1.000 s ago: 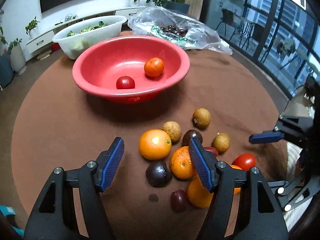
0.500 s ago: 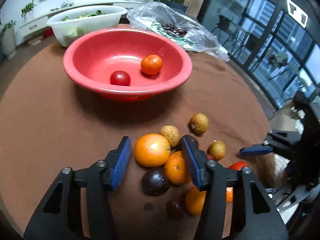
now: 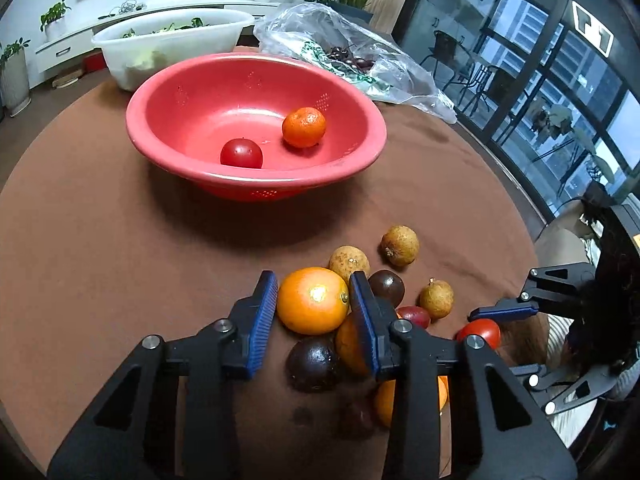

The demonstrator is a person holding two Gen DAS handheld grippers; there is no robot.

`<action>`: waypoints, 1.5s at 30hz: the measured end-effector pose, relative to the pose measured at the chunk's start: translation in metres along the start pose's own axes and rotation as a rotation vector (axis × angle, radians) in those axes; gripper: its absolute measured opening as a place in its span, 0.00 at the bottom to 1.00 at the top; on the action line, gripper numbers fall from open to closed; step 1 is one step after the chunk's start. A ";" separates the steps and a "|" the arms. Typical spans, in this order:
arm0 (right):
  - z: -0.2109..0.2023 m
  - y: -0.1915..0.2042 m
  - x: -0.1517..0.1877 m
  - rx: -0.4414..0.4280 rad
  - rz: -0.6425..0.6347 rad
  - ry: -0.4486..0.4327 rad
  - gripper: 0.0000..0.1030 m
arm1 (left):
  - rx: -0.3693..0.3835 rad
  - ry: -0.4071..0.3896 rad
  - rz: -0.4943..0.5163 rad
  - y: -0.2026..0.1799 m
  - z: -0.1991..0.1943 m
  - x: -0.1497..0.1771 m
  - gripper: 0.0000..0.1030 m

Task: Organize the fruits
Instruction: 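Grasp an orange with the left tool while the right tool grasps a tomato, then lower the orange and tomato into the red bowl and open both tools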

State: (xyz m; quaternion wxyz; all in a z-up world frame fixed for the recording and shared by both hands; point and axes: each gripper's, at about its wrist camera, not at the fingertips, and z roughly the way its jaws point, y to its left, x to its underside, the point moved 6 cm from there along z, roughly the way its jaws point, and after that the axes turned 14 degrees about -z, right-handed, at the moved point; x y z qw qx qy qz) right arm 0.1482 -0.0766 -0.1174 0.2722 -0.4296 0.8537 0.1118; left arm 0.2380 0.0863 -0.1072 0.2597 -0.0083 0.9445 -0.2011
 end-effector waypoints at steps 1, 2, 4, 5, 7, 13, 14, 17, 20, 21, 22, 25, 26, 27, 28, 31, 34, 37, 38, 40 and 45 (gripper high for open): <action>0.000 -0.001 0.000 0.000 0.008 -0.002 0.44 | 0.002 0.001 -0.004 0.000 0.000 0.000 0.34; 0.000 -0.002 0.001 -0.001 0.015 -0.002 0.43 | 0.009 0.003 -0.017 0.001 0.000 0.000 0.34; 0.000 -0.005 0.001 -0.003 0.026 -0.001 0.37 | 0.021 0.007 -0.035 0.004 -0.001 0.000 0.34; 0.000 -0.007 0.001 0.000 0.035 0.001 0.35 | 0.027 0.007 -0.045 0.004 -0.002 0.000 0.34; 0.000 -0.010 0.001 -0.009 0.051 -0.001 0.33 | 0.038 0.004 -0.056 0.005 -0.004 -0.001 0.34; -0.001 -0.010 0.001 -0.037 0.080 -0.016 0.33 | 0.045 -0.001 -0.062 0.004 -0.008 0.000 0.34; -0.002 -0.010 0.001 -0.040 0.085 -0.020 0.33 | 0.048 -0.002 -0.063 0.004 -0.008 0.001 0.34; -0.009 -0.010 0.000 -0.048 0.100 -0.043 0.33 | 0.061 -0.009 -0.069 0.003 -0.013 0.001 0.34; -0.018 -0.012 -0.005 -0.059 0.122 -0.074 0.33 | 0.085 -0.029 -0.076 0.001 -0.022 -0.002 0.34; -0.021 -0.014 -0.008 -0.059 0.125 -0.085 0.33 | 0.094 -0.038 -0.078 0.000 -0.027 -0.004 0.34; -0.024 -0.016 -0.010 -0.059 0.128 -0.096 0.33 | 0.102 -0.048 -0.077 -0.002 -0.031 -0.006 0.34; -0.033 -0.024 -0.024 -0.061 0.136 -0.135 0.33 | 0.119 -0.075 -0.077 -0.007 -0.043 -0.014 0.34; -0.035 -0.027 -0.029 -0.060 0.137 -0.144 0.33 | 0.129 -0.086 -0.078 -0.008 -0.047 -0.019 0.34; -0.037 -0.031 -0.036 -0.060 0.139 -0.157 0.33 | 0.136 -0.095 -0.078 -0.009 -0.050 -0.022 0.34; -0.038 -0.035 -0.043 -0.058 0.140 -0.169 0.33 | 0.142 -0.107 -0.076 -0.010 -0.053 -0.027 0.34; -0.038 -0.048 -0.063 -0.047 0.137 -0.198 0.33 | 0.150 -0.134 -0.074 -0.012 -0.057 -0.045 0.34; -0.035 -0.062 -0.083 -0.036 0.135 -0.221 0.33 | 0.142 -0.145 -0.075 -0.010 -0.056 -0.062 0.34; -0.028 -0.076 -0.104 -0.038 0.139 -0.231 0.33 | 0.131 -0.142 -0.081 -0.006 -0.049 -0.079 0.34; -0.024 -0.081 -0.111 -0.028 0.135 -0.228 0.33 | 0.122 -0.140 -0.082 -0.003 -0.045 -0.086 0.34; -0.015 -0.088 -0.121 -0.014 0.124 -0.214 0.33 | 0.109 -0.136 -0.089 0.002 -0.036 -0.099 0.34; 0.015 -0.104 -0.141 -0.001 0.101 -0.163 0.33 | 0.084 -0.110 -0.104 0.016 -0.011 -0.125 0.34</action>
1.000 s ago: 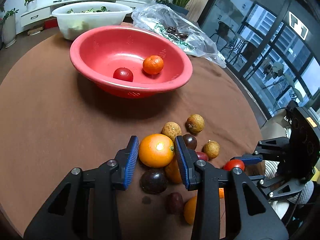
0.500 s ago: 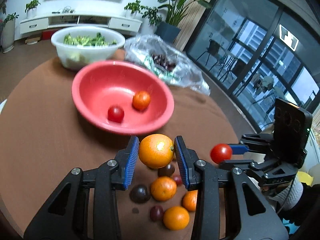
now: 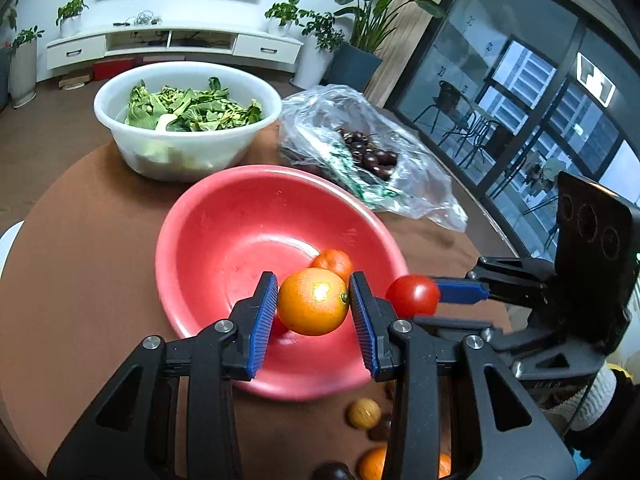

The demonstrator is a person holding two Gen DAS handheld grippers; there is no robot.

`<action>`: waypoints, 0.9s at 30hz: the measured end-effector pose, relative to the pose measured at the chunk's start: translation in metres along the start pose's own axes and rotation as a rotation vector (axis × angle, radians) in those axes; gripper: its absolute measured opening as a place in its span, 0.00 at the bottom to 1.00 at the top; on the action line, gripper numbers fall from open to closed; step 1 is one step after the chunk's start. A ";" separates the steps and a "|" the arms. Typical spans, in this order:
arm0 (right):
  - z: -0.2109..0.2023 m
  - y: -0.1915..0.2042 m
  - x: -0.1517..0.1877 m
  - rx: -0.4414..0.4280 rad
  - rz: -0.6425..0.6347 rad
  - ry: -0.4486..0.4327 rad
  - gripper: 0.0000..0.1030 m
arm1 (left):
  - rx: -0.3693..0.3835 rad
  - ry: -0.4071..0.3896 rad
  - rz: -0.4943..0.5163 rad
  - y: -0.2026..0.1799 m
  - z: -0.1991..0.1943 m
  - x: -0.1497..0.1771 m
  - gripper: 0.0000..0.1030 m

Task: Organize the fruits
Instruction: 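Lower the orange and tomato into the red bowl and open both tools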

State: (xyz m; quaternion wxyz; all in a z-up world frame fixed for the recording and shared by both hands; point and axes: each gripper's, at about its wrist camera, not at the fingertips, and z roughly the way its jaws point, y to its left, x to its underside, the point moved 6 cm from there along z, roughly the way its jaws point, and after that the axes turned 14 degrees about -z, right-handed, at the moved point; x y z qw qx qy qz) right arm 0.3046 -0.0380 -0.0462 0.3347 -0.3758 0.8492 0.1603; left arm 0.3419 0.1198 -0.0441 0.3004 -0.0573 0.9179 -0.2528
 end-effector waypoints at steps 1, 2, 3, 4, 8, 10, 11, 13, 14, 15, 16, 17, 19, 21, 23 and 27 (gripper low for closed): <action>0.005 -0.001 -0.002 0.001 -0.007 0.011 0.33 | -0.009 0.010 -0.002 0.003 0.006 -0.003 0.34; 0.011 -0.002 -0.003 0.005 -0.016 0.026 0.33 | -0.022 0.013 -0.001 0.006 0.012 -0.006 0.34; 0.017 -0.004 -0.004 0.008 -0.025 0.039 0.33 | -0.027 0.018 0.000 0.007 0.016 -0.008 0.34; 0.023 -0.004 -0.005 0.013 -0.035 0.053 0.33 | -0.034 0.024 -0.001 0.010 0.021 -0.010 0.34; 0.042 -0.006 -0.007 0.019 -0.064 0.101 0.33 | -0.062 0.040 -0.013 0.021 0.039 -0.016 0.34; 0.050 -0.006 -0.006 0.029 -0.080 0.125 0.33 | -0.082 0.049 -0.009 0.024 0.046 -0.018 0.34; 0.052 -0.006 -0.006 0.034 -0.085 0.131 0.33 | -0.093 0.050 -0.004 0.025 0.050 -0.018 0.34; 0.057 -0.005 -0.005 0.042 -0.099 0.144 0.33 | -0.135 0.043 0.014 0.027 0.055 -0.019 0.34; 0.060 -0.006 -0.004 0.051 -0.105 0.155 0.33 | -0.145 0.040 0.024 0.026 0.057 -0.019 0.35; 0.061 -0.006 -0.003 0.067 -0.115 0.162 0.33 | -0.156 0.040 0.032 0.026 0.059 -0.019 0.36; 0.062 -0.005 -0.002 0.081 -0.125 0.164 0.33 | -0.157 0.038 0.034 0.025 0.060 -0.020 0.43; 0.062 -0.005 -0.002 0.086 -0.131 0.164 0.33 | -0.151 0.032 0.031 0.024 0.060 -0.021 0.56; 0.062 -0.005 -0.002 0.096 -0.133 0.160 0.43 | -0.132 0.020 0.021 0.021 0.059 -0.022 0.65; 0.059 -0.005 -0.003 0.108 -0.134 0.143 0.55 | -0.146 0.014 0.024 0.020 0.059 -0.023 0.65; 0.058 -0.006 -0.004 0.116 -0.138 0.135 0.57 | -0.162 -0.004 0.043 0.019 0.058 -0.023 0.65; 0.053 -0.005 -0.005 0.122 -0.136 0.117 0.57 | -0.163 -0.020 0.028 0.020 0.053 -0.023 0.65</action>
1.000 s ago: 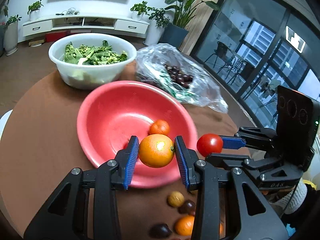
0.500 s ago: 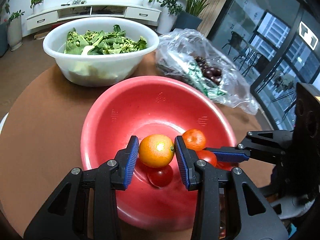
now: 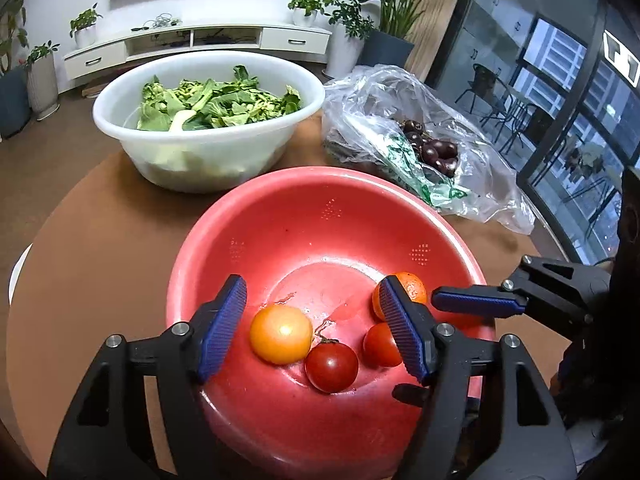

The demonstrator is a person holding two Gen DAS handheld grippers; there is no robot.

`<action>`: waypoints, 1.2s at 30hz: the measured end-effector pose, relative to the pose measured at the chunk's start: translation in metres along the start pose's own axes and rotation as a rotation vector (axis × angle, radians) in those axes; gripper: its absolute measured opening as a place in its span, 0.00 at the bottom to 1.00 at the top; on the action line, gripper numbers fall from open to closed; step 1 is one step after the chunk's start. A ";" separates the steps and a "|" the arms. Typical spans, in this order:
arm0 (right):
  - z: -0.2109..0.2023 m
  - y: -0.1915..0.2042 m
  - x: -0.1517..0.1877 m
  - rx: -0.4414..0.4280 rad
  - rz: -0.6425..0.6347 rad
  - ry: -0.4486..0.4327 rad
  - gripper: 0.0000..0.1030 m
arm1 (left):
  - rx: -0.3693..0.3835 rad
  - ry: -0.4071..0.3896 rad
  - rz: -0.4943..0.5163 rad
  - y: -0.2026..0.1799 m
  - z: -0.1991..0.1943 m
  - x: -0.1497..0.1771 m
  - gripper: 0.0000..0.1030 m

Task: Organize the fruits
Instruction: 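Lower the orange and tomato into the red bowl and open both tools, then grasp a dark plum with the left tool while the right tool grasps a mandarin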

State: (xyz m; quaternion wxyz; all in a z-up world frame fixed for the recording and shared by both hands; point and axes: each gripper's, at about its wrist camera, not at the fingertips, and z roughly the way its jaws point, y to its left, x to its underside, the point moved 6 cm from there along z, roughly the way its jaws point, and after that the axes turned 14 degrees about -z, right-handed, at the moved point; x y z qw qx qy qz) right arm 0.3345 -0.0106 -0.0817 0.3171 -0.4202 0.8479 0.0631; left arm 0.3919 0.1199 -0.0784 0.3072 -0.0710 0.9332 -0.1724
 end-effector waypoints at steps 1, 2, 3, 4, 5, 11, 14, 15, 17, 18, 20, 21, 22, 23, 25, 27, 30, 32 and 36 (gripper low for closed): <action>-0.001 0.000 0.000 0.002 0.002 -0.003 0.57 | 0.003 -0.006 -0.004 0.000 -0.002 -0.001 0.65; -0.004 0.000 0.001 0.007 0.005 -0.009 0.57 | 0.004 -0.012 -0.007 0.001 -0.006 -0.001 0.65; -0.006 0.001 0.001 0.009 0.008 -0.014 0.57 | 0.006 -0.021 -0.009 0.001 -0.010 -0.001 0.65; -0.010 0.001 0.001 0.009 0.011 -0.024 0.57 | 0.008 -0.031 -0.010 0.001 -0.014 0.000 0.65; -0.015 0.002 0.002 0.010 0.016 -0.033 0.57 | 0.008 -0.041 -0.011 0.001 -0.020 0.001 0.65; -0.047 0.012 0.006 0.016 0.032 -0.081 0.57 | 0.025 -0.107 0.003 -0.008 -0.058 0.012 0.65; -0.064 0.022 0.010 0.022 0.028 -0.102 0.57 | 0.029 -0.128 0.015 -0.013 -0.079 0.025 0.65; -0.071 0.026 0.012 0.020 0.028 -0.107 0.58 | 0.032 -0.133 0.017 -0.014 -0.086 0.029 0.65; -0.086 0.035 0.017 0.013 0.026 -0.124 0.58 | 0.033 -0.136 0.019 -0.015 -0.099 0.041 0.65; -0.091 0.040 0.020 0.013 0.022 -0.127 0.58 | 0.039 -0.134 0.020 -0.016 -0.105 0.048 0.65; -0.102 0.051 0.030 0.010 0.017 -0.131 0.59 | 0.044 -0.126 0.029 -0.017 -0.116 0.063 0.65; -0.107 0.056 0.036 0.007 0.016 -0.130 0.59 | 0.039 -0.122 0.035 -0.017 -0.122 0.071 0.65; -0.111 0.062 0.043 0.005 0.014 -0.130 0.59 | 0.039 -0.117 0.039 -0.017 -0.126 0.080 0.65; -0.114 0.068 0.050 0.004 0.010 -0.127 0.59 | 0.042 -0.108 0.040 -0.017 -0.130 0.090 0.65; -0.117 0.081 0.064 0.001 -0.001 -0.115 0.59 | 0.042 -0.087 0.053 -0.018 -0.134 0.108 0.65; -0.116 0.092 0.079 -0.022 0.011 -0.098 0.59 | 0.019 -0.068 0.078 -0.015 -0.135 0.129 0.65; -0.111 0.103 0.100 -0.038 0.038 -0.072 0.59 | -0.010 -0.022 0.082 -0.010 -0.129 0.157 0.65; -0.106 0.110 0.111 -0.055 0.053 -0.056 0.59 | -0.027 0.007 0.067 -0.007 -0.122 0.170 0.65; -0.101 0.120 0.120 -0.057 0.055 -0.043 0.59 | -0.057 0.010 0.066 -0.003 -0.116 0.180 0.65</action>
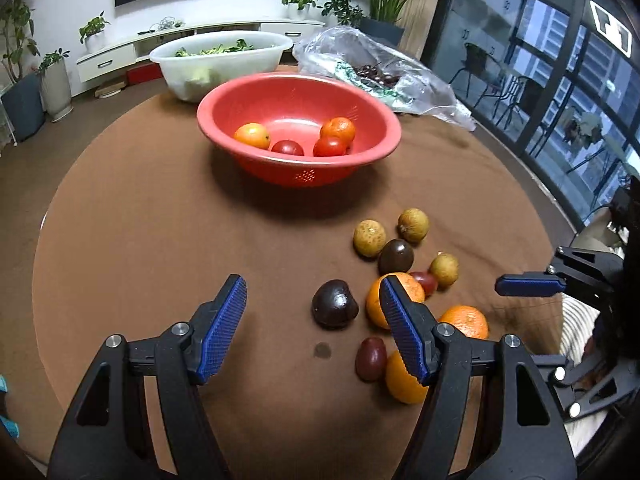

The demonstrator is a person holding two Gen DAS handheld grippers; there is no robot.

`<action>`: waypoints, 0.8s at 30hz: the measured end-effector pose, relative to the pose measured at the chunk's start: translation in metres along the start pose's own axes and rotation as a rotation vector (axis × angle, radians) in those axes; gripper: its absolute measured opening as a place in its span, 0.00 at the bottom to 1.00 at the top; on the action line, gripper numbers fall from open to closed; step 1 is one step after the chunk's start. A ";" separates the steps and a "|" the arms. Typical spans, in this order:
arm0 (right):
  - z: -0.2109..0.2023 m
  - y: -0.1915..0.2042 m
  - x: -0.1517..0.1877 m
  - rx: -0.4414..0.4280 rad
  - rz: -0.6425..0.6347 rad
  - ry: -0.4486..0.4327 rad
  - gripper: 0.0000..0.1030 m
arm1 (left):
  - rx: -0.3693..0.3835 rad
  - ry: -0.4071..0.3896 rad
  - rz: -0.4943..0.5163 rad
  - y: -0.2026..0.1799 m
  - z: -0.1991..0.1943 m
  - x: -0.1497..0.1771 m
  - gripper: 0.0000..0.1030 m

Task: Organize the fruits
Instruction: 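Grasp a dark plum with the left tool while the right tool grasps a mandarin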

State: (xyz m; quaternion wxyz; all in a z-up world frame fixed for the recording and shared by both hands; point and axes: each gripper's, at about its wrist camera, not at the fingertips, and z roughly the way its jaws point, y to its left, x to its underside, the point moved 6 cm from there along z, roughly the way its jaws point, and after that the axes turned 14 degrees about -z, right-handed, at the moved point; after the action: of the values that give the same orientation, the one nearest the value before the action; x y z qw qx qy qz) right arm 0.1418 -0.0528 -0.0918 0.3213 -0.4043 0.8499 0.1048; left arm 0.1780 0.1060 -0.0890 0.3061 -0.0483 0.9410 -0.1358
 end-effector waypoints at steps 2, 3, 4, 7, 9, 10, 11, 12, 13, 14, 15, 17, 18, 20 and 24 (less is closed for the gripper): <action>0.001 0.002 0.001 -0.001 -0.001 0.001 0.59 | 0.006 0.001 0.009 -0.002 0.000 0.001 0.65; 0.001 0.003 0.001 0.000 -0.002 0.000 0.59 | 0.005 0.003 0.014 -0.003 0.002 -0.001 0.65; 0.001 0.003 0.001 0.002 -0.002 -0.001 0.59 | 0.001 0.004 0.019 -0.004 0.003 0.000 0.65; 0.003 0.004 0.001 0.004 -0.003 0.003 0.59 | -0.022 0.016 0.034 -0.004 0.013 0.000 0.65; 0.005 0.005 0.002 0.004 -0.006 0.006 0.59 | -0.038 0.032 0.046 -0.004 0.022 0.001 0.65; 0.006 0.005 0.002 0.004 -0.008 0.009 0.59 | -0.048 0.028 0.052 -0.003 0.024 0.001 0.65; 0.007 0.004 0.003 0.011 -0.010 0.013 0.59 | -0.050 0.023 0.051 -0.001 0.026 0.000 0.65; 0.008 0.004 0.004 0.018 -0.010 0.018 0.59 | -0.048 0.027 0.050 0.000 0.027 -0.001 0.64; 0.010 0.003 0.005 0.019 -0.009 0.027 0.59 | -0.038 0.031 0.048 0.000 0.027 -0.001 0.60; 0.011 0.004 0.005 0.017 -0.007 0.029 0.59 | -0.029 0.034 0.051 0.000 0.028 -0.001 0.56; 0.013 0.003 0.006 0.017 -0.005 0.033 0.59 | -0.030 0.032 0.060 0.000 0.029 -0.001 0.55; 0.017 0.003 0.007 0.011 -0.007 0.047 0.59 | -0.022 0.025 0.085 -0.003 0.030 -0.001 0.50; 0.019 0.003 0.007 0.013 -0.008 0.050 0.59 | -0.012 0.028 0.091 -0.004 0.030 -0.001 0.48; 0.022 0.003 0.008 0.010 -0.010 0.058 0.58 | 0.006 0.030 0.112 -0.007 0.031 0.000 0.40; 0.024 0.003 0.010 0.002 -0.008 0.065 0.52 | 0.022 0.026 0.158 -0.014 0.031 0.002 0.32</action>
State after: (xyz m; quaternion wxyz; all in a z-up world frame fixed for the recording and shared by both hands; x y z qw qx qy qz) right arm 0.1458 -0.0463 -0.1172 0.2944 -0.4105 0.8584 0.0893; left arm 0.1947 0.0850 -0.1101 0.3041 0.0312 0.9443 -0.1220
